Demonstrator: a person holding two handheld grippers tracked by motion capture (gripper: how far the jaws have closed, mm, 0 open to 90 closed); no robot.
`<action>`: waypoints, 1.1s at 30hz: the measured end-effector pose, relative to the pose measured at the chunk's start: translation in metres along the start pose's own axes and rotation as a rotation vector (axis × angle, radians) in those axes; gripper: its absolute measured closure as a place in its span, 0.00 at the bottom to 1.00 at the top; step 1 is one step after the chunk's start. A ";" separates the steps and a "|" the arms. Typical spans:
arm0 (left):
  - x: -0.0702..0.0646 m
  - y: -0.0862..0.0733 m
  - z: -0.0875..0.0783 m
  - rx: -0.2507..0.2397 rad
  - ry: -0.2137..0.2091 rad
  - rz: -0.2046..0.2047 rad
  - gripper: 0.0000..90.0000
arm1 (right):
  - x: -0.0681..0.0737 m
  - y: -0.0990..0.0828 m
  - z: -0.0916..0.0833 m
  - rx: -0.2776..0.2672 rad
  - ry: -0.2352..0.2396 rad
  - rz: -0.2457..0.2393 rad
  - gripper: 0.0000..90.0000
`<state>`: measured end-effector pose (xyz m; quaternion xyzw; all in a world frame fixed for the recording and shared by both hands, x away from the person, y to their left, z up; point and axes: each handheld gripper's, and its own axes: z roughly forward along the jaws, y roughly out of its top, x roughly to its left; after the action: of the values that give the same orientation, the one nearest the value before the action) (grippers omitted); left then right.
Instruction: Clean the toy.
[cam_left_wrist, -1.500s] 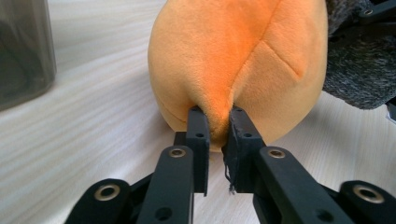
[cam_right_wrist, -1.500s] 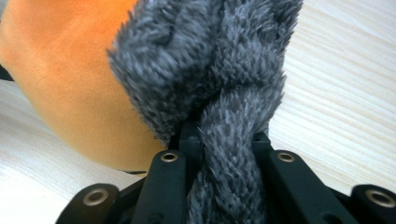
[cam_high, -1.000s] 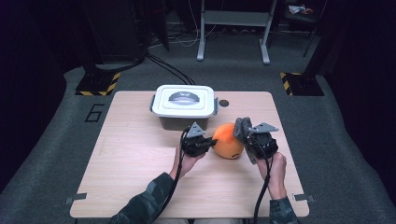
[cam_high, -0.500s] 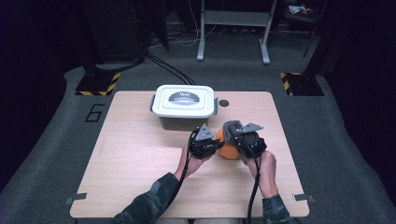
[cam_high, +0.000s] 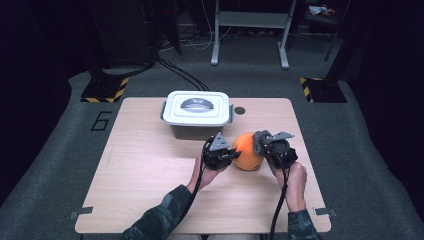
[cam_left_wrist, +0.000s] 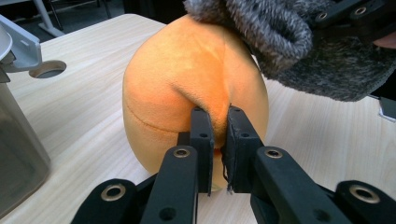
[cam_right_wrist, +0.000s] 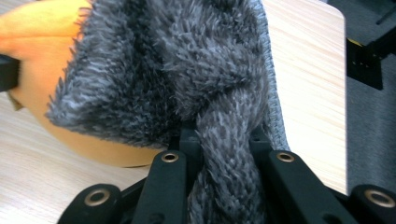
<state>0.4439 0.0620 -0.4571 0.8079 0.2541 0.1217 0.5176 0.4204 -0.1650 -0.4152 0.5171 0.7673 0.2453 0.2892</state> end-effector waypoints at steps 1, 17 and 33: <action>0.000 0.000 0.000 0.000 -0.002 0.000 0.92 | -0.002 0.000 -0.001 -0.005 -0.005 -0.001 0.84; 0.001 -0.003 0.001 0.002 -0.018 -0.002 0.92 | 0.024 0.017 -0.002 -0.045 0.089 -0.074 0.84; -0.004 -0.002 0.002 0.003 -0.042 0.012 0.92 | 0.041 0.023 -0.024 -0.070 0.117 -0.126 0.83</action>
<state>0.4406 0.0589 -0.4599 0.8124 0.2387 0.1074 0.5210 0.4065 -0.1202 -0.3903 0.4421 0.8049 0.2830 0.2768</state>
